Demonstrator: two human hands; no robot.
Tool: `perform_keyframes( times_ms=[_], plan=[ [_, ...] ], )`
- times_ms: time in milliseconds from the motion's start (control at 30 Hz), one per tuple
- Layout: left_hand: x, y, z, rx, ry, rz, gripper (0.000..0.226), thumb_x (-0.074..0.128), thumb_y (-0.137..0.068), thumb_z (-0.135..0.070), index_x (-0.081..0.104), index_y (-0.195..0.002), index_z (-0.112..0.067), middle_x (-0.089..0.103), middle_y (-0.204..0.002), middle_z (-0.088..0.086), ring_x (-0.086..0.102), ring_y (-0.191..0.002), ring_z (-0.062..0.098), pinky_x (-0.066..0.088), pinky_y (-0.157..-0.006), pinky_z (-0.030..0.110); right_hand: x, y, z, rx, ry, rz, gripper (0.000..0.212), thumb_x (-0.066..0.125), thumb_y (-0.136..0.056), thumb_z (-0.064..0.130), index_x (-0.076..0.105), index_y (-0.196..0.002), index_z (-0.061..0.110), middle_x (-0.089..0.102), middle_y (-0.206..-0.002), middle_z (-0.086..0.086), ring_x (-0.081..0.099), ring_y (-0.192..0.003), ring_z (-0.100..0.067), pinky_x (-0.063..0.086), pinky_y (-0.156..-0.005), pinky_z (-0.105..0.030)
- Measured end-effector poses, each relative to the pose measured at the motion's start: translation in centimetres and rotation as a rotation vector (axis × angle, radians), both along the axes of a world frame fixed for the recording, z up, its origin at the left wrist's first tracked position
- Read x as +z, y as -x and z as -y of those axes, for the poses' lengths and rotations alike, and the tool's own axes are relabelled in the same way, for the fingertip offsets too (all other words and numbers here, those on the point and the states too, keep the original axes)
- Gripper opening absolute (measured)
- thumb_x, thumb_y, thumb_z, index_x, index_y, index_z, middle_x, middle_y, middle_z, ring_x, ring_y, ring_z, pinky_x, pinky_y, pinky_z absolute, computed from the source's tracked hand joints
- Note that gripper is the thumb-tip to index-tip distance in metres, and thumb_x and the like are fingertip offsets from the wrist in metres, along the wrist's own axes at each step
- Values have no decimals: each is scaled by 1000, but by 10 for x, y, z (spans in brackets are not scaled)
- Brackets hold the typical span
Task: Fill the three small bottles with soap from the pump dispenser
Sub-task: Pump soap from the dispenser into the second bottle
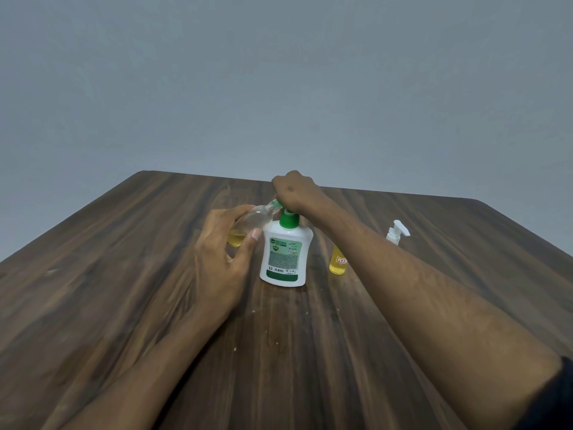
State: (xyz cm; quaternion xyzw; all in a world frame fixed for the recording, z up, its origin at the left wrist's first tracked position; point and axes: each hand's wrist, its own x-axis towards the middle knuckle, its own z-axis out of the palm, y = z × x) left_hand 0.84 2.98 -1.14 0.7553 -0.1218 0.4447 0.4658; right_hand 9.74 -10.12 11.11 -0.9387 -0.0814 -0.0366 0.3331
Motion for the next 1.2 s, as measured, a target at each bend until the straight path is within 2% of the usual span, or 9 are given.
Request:
perform_keyframes(
  times_ms=[67,200,300,500,733,867,967,1033,1200],
  plan=[
    [-1,-1,0,-8,-7,-20,32,69,-99,-24,71,-129,-15,67,-118,-3,65,-107,8,48,-85,17,-2,1,2,12,9,-15,27,37,-98,23,47,-75,13,58,-87,-8,47,-74,-21,35,-62,-32],
    [1,0,2,11,-2,16,30,70,-100,-22,72,-128,-12,68,-118,-1,65,-107,9,47,-85,16,5,-1,1,2,19,17,25,38,-97,25,46,-76,14,64,-97,-10,48,-71,-20,34,-60,-31],
    [1,-1,1,6,-6,6,30,70,-99,-21,72,-128,-12,68,-118,0,65,-107,9,46,-87,12,2,1,1,5,9,2,27,38,-98,23,43,-74,13,57,-85,-7,45,-71,-22,32,-59,-31],
    [1,1,0,1,5,10,30,70,-100,-23,71,-128,-15,68,-117,-4,65,-107,8,47,-84,15,6,2,-1,-7,35,2,25,38,-96,27,47,-77,14,67,-101,-11,52,-78,-24,40,-72,-35],
    [-1,-1,-1,-12,-3,3,30,69,-100,-25,71,-128,-16,68,-117,-4,66,-108,7,50,-85,20,4,4,0,-9,73,-17,27,38,-98,23,43,-74,14,53,-82,-5,49,-84,-27,38,-73,-35],
    [3,2,2,6,2,34,29,70,-99,-23,72,-127,-14,68,-116,-3,65,-107,9,49,-85,22,9,6,-2,-34,64,7,24,37,-97,28,43,-77,16,56,-88,-6,54,-86,-27,44,-85,-41],
    [2,0,1,10,-8,18,29,70,-99,-23,72,-126,-13,69,-116,-2,65,-105,8,49,-84,21,6,8,-2,-13,84,-20,26,37,-99,23,43,-75,14,50,-82,-4,49,-84,-27,40,-74,-36],
    [0,0,1,1,-4,6,29,69,-99,-23,72,-126,-13,69,-116,-2,65,-105,7,50,-83,22,5,9,-2,-1,103,-35,27,36,-100,22,44,-76,14,48,-82,-4,48,-88,-27,36,-73,-35],
    [4,3,3,24,-13,41,28,71,-99,-19,72,-126,-12,68,-115,-3,64,-105,5,47,-85,17,12,10,0,-6,57,-13,19,38,-99,26,49,-96,10,49,-82,-3,46,-74,-19,34,-63,-32]
  ],
)
